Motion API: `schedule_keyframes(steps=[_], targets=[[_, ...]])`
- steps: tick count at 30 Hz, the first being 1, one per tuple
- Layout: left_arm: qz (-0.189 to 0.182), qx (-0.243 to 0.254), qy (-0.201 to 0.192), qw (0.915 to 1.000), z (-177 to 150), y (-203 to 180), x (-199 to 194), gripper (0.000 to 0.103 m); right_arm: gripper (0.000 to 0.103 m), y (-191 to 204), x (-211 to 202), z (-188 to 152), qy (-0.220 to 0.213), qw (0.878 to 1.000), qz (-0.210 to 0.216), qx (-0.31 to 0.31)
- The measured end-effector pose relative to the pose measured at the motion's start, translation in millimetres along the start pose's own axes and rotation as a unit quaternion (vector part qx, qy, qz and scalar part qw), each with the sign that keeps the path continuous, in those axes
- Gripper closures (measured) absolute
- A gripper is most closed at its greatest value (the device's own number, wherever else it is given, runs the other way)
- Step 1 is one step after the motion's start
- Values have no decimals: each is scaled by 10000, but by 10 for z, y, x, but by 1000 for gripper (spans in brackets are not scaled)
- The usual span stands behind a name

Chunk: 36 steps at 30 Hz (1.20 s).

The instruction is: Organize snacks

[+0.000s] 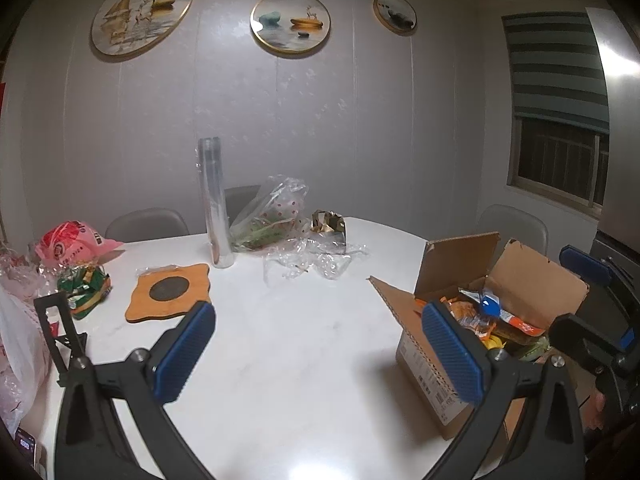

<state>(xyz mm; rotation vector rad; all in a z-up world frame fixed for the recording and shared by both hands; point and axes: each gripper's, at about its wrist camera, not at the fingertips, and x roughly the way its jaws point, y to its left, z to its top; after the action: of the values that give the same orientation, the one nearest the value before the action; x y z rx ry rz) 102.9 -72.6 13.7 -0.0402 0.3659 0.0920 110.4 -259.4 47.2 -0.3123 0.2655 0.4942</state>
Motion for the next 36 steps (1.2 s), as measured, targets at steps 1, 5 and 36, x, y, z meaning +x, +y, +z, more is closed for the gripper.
schedule_keyframes(steps=[1,5,36], targets=[[-8,22,13,10000,-4,-10,3,1,0,-3,-3,-5,3,10000,-9,8],[-105,81,44,9999,-21,-51,4,1,0,-10,-30,-17,16,10000,-48,26],[-234,56,65,9997,-13,-117,-18,1,0,-31,-30,-68,66,9999,-48,144]])
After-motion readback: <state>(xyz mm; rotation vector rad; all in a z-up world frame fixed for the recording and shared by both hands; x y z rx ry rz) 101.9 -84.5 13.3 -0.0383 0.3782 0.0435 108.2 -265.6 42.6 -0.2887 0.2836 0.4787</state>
